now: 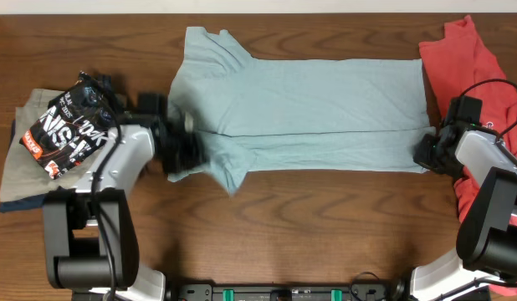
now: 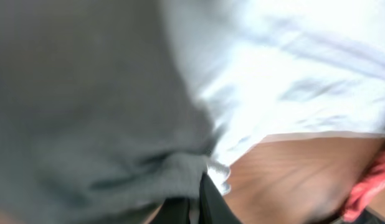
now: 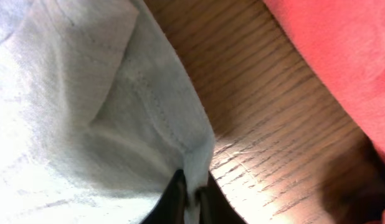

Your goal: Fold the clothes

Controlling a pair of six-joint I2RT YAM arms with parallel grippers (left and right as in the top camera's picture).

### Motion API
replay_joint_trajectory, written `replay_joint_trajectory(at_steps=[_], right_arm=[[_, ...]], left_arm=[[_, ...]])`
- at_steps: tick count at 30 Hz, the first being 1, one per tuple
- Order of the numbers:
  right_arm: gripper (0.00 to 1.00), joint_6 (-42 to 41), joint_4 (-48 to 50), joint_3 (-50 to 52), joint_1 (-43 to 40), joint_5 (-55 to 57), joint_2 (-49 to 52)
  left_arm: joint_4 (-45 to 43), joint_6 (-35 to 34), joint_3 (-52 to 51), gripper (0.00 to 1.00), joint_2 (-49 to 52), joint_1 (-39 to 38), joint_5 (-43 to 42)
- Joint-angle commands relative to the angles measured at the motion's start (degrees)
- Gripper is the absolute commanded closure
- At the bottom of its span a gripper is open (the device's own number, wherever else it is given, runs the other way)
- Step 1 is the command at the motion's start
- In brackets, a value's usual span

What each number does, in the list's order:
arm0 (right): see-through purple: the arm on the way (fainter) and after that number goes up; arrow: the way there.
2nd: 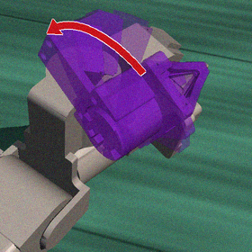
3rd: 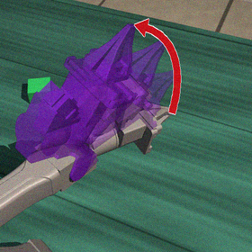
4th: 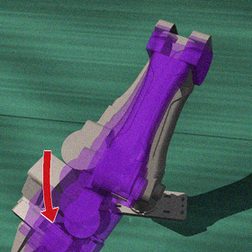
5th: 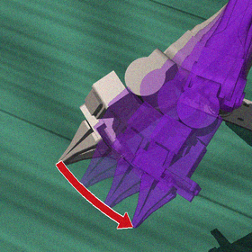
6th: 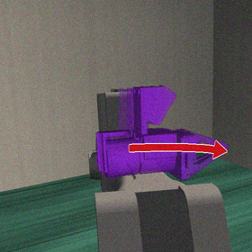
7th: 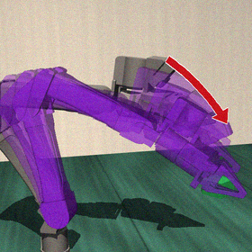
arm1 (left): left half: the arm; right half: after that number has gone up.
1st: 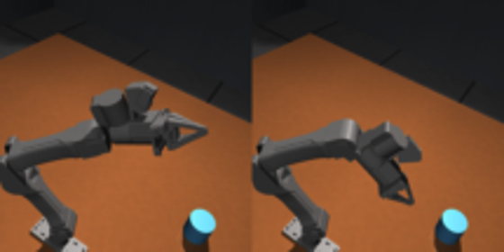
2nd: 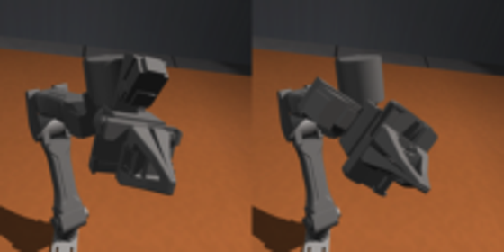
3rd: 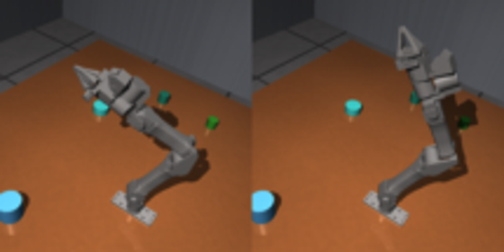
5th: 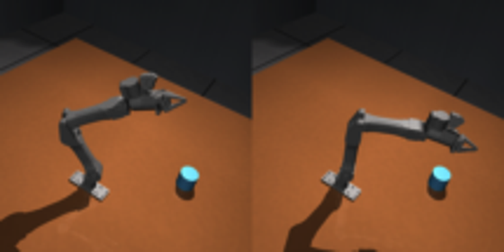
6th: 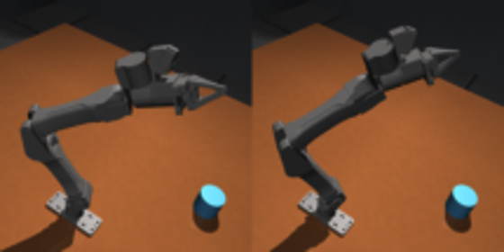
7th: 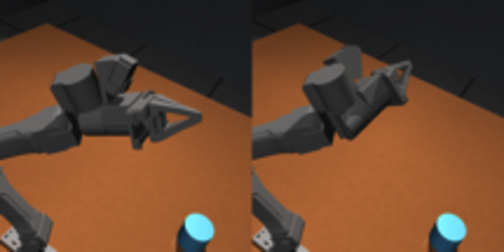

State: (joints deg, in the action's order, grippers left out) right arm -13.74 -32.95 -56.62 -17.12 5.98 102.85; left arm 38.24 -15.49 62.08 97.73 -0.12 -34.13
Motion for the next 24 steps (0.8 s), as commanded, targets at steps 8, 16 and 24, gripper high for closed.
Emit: replay_joint_trajectory(at_steps=[8, 16, 24], right_arm=[[0.58, -0.6, -1.8, 1.9, -0.8, -1.2, 2.8], [0.54, -0.6, -4.6, -4.3, -0.8, -2.1, 0.5], [0.39, 0.7, -3.0, -10.8, -0.8, -7.6, -1.1]], left_arm=[[-19.6, -14.4, 12.8, 0.39, -2.5, 0.3, 4.6], [-3.0, -8.3, 10.1, 0.39, -2.5, -1.9, 6.9], [-0.3, -6.6, 3.6, 0.39, -2.0, -3.6, 20.6]])
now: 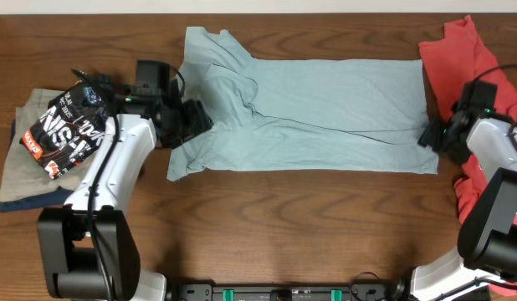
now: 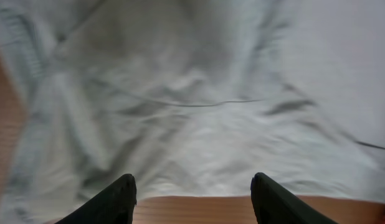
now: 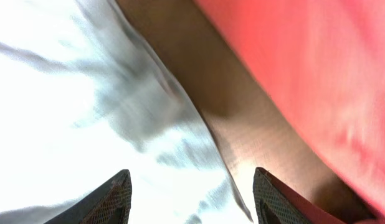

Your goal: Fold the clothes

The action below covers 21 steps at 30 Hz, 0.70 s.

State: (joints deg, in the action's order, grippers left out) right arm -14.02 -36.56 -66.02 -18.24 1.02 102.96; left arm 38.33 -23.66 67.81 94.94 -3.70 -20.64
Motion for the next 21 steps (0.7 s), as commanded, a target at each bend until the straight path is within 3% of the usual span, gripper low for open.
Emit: replay_joint_trajectory(at_steps=[1, 8, 17, 21], right_arm=[[0.4, 1.0, 1.2, -1.4, 0.3, -2.6, -1.2], [0.45, 1.0, 3.8, -1.3, 0.3, -2.6, 1.3], [0.59, 0.8, 4.8, -1.3, 0.7, -4.5, 5.3], [0.71, 0.8, 5.1, -1.3, 0.7, -4.5, 6.5]], left_arm=[[-1.1, 1.6, -3.2, 0.39, 1.1, 0.0, 8.2], [-4.5, 1.5, -8.6, 0.39, 4.4, 0.0, 9.8], [-4.6, 1.6, -8.7, 0.39, 6.9, 0.0, 9.8], [-4.5, 1.6, -8.7, 0.39, 7.0, 0.0, 9.8]])
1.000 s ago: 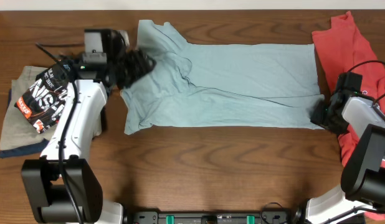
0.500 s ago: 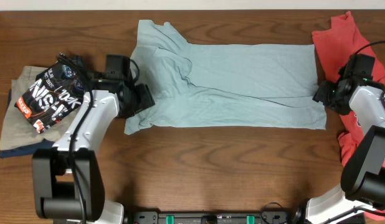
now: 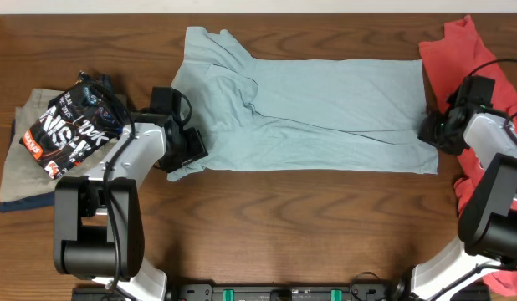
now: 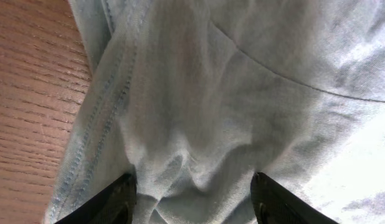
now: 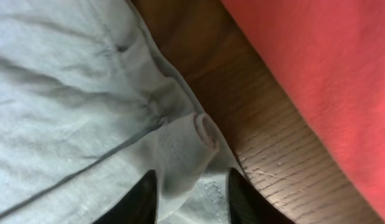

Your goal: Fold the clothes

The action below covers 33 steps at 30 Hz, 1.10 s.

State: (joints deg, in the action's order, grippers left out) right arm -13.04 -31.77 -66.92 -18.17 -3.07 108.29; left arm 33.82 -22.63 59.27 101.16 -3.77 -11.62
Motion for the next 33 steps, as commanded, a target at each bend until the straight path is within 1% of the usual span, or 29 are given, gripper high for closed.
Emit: replay_joint_trajectory(at_steps=[1, 2, 3, 6, 8, 12, 13, 14, 15, 16, 18, 21, 24, 27, 29, 33], right_arm=[[0.78, -0.2, 0.5, -0.4, 0.6, -0.4, 1.4], [0.86, -0.2, 0.6, -0.4, 0.6, -0.4, 1.5], [0.98, -0.2, 0.8, -0.4, 0.6, -0.4, 1.5], [0.99, -0.3, 2.1, -0.6, 0.5, -0.7, 1.3], [0.99, -0.7, 4.0, -1.5, 0.5, -2.8, 1.1], [0.99, -5.9, 10.4, -4.1, 0.2, -8.2, 1.1], [0.96, -6.9, 12.6, -4.5, 0.0, -10.1, 1.1], [0.85, -7.5, 14.9, -4.6, 0.0, -11.9, 1.1], [0.78, -8.1, 16.3, -4.6, 0.0, -12.6, 1.1], [0.75, -8.2, 16.6, -4.6, 0.0, -12.6, 1.1], [0.62, -8.1, 15.5, -4.6, 0.0, -12.5, 1.1], [0.55, -5.4, 10.1, -4.6, 0.0, -9.9, 1.1], [0.53, -3.6, 2.8, -4.6, 0.0, -2.2, 1.1], [0.51, -3.6, -2.8, -4.4, 0.0, 5.6, 1.1], [0.51, -3.6, -4.1, -3.6, 0.0, 8.6, 1.1], [0.51, -2.8, -2.6, -0.2, 0.0, 8.8, 1.1]], left_arm=[[0.0, 0.5, -0.2, 0.39, 0.7, 0.1, 0.8], [0.0, 0.5, -0.2, 0.39, 0.7, 0.1, 0.8], [0.0, 0.5, -0.2, 0.39, 0.7, 0.1, 0.8], [0.0, 0.5, -0.2, 0.39, 0.7, 0.1, 0.8], [0.2, 0.5, -0.2, 0.39, 0.7, 0.1, 0.8], [0.7, 0.5, -0.2, 0.39, 0.7, 0.1, 0.8], [0.7, 0.5, -0.2, 0.39, 0.7, 0.1, 0.8], [0.8, 0.5, -0.2, 0.39, 0.7, 0.1, 0.8], [0.8, 0.5, -0.2, 0.39, 0.7, 0.1, 0.8], [0.8, 0.5, -0.2, 0.39, 0.7, 0.1, 0.8], [0.9, 0.5, -0.2, 0.39, 0.7, 0.1, 0.8], [0.8, 0.5, -0.2, 0.39, 0.7, 0.1, 0.8], [0.8, 0.5, -0.2, 0.39, 0.7, 0.2, 1.1], [0.8, 0.5, -0.2, 0.36, 0.7, 0.2, 2.8], [0.8, 0.5, -0.2, 0.33, 0.7, 0.2, 3.4], [0.7, 0.5, -0.2, 0.28, 1.2, 0.2, 5.3]])
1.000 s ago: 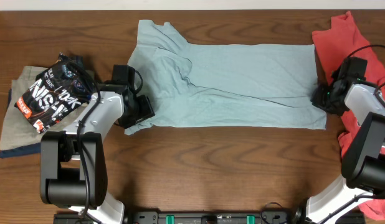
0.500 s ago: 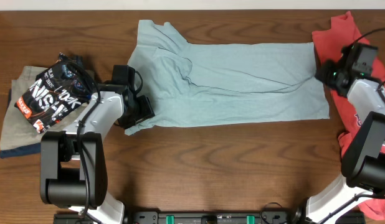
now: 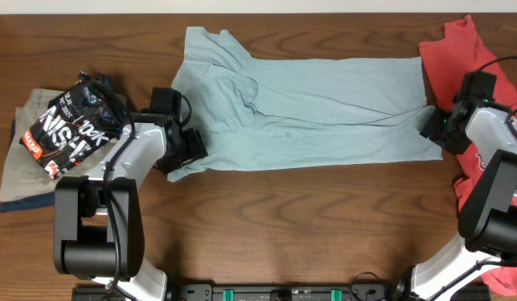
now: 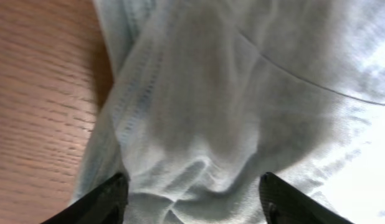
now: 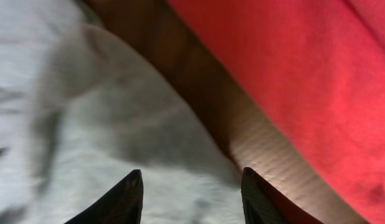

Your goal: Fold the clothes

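A pale blue-green T-shirt (image 3: 309, 104) lies folded lengthwise across the table, collar end to the left. My left gripper (image 3: 190, 152) sits over its lower left corner, jaws open, with bunched cloth (image 4: 199, 124) between the fingers (image 4: 105, 199). My right gripper (image 3: 432, 130) is at the shirt's lower right hem, open, its fingers (image 5: 130, 196) spread over the pale cloth (image 5: 86, 124). A red garment (image 3: 472, 75) lies at the right edge, under the right arm.
A stack of folded clothes (image 3: 33, 159) with a black printed shirt (image 3: 70, 125) on top sits at the left. Bare wooden table (image 3: 309, 226) runs along the front. Red cloth (image 5: 304, 74) lies close beside the right gripper.
The left gripper stays on the shirt's lower left corner. The right gripper has shifted slightly, and the shirt's lower right hem now reaches farther right and up. Both remain open.
Both grippers were shut on the shirt's lower edge, left corner and right corner, mid-fold. Then both were open, the lower part laid flat. After that the left sat at the lower left corner and the right at the right hem, where they still are.
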Controlling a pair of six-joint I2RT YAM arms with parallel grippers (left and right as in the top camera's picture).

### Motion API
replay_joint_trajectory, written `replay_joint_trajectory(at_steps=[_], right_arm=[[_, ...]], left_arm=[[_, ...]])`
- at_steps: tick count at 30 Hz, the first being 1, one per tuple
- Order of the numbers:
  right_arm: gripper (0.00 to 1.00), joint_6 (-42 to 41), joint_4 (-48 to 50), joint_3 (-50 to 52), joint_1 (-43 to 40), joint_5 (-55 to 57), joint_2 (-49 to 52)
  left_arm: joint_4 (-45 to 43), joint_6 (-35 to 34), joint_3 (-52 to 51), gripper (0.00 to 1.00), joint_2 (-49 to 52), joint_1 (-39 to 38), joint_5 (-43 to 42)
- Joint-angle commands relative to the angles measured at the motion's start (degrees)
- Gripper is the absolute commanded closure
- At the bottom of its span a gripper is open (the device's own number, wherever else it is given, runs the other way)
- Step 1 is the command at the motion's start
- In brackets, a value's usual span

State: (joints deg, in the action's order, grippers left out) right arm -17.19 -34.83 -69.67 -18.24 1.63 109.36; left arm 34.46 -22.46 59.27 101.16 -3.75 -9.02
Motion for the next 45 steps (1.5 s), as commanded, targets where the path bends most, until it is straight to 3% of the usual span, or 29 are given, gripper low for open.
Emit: replay_joint_trajectory(at_steps=[1, 6, 8, 10, 12, 14, 19, 27, 30, 31, 32, 33, 35, 36, 40, 45], right_arm=[[0.53, 1.4, 1.1, 3.6, 0.1, 3.8, 0.1], [0.7, 1.4, 5.2, 9.6, 0.2, 1.4, 0.1], [0.83, 1.4, 5.0, 11.4, 0.2, 1.4, 0.1], [0.99, 1.4, 3.1, 12.4, 0.2, 1.6, 0.1], [0.99, 1.4, 0.4, 12.5, 0.0, 1.6, 0.1], [0.99, 1.4, -2.2, 12.4, -0.1, 2.5, 0.0], [0.99, -5.5, -14.6, 12.4, -1.4, 11.3, 0.0], [0.99, -8.9, -23.5, 12.4, -4.2, 12.9, -2.0], [0.98, -6.3, -23.7, 11.8, -4.2, 10.2, -5.5], [0.96, -5.5, -23.7, 11.2, -4.2, 8.4, -7.0], [0.9, -4.6, -23.5, 10.4, -4.2, 6.5, -8.6], [0.79, -3.7, -23.0, 9.7, -4.2, 4.7, -9.9], [0.41, -1.7, -22.0, 7.8, -4.2, 0.6, -12.9], [0.31, -1.0, -21.6, 7.1, -4.2, -0.8, -14.2], [0.32, 1.7, -18.4, 5.7, -4.2, -7.0, -18.7], [0.32, 6.0, -14.9, 5.7, -4.2, -14.1, -22.1]], left_arm=[[-0.1, 0.3, -0.2, 0.27, 1.6, 0.2, 2.7], [-0.2, 0.3, -0.2, 0.27, 3.7, 0.2, 2.7], [0.0, 0.3, -0.2, 0.27, 5.2, 0.2, 2.6], [1.3, 0.3, -0.2, 0.37, 6.5, 0.2, 2.6], [3.7, 0.3, -0.2, 0.51, 7.6, 0.2, 2.6], [7.4, 0.3, -0.2, 0.71, 8.2, 0.2, 2.6], [21.3, -0.3, -0.2, 0.91, 8.1, 0.3, 3.0], [32.8, -0.3, -0.2, 0.94, 4.0, 0.2, 4.0], [32.6, -0.8, -0.1, 0.9, -1.4, 0.2, 3.9], [32.5, -0.8, 0.2, 0.83, -3.4, 0.2, 3.9], [32.3, -0.7, 0.7, 0.66, -5.9, 0.2, 3.9], [32.3, -0.7, 1.3, 0.54, -7.5, 0.2, 4.0], [30.8, -0.6, 2.8, 0.29, -11.6, 0.2, 4.0], [29.3, -0.3, 3.3, 0.21, -13.2, 0.2, 3.9], [20.7, 2.5, 4.9, 0.18, -17.0, 0.2, 3.2], [8.0, 8.0, 6.7, 0.18, -14.6, 0.2, 0.0]])
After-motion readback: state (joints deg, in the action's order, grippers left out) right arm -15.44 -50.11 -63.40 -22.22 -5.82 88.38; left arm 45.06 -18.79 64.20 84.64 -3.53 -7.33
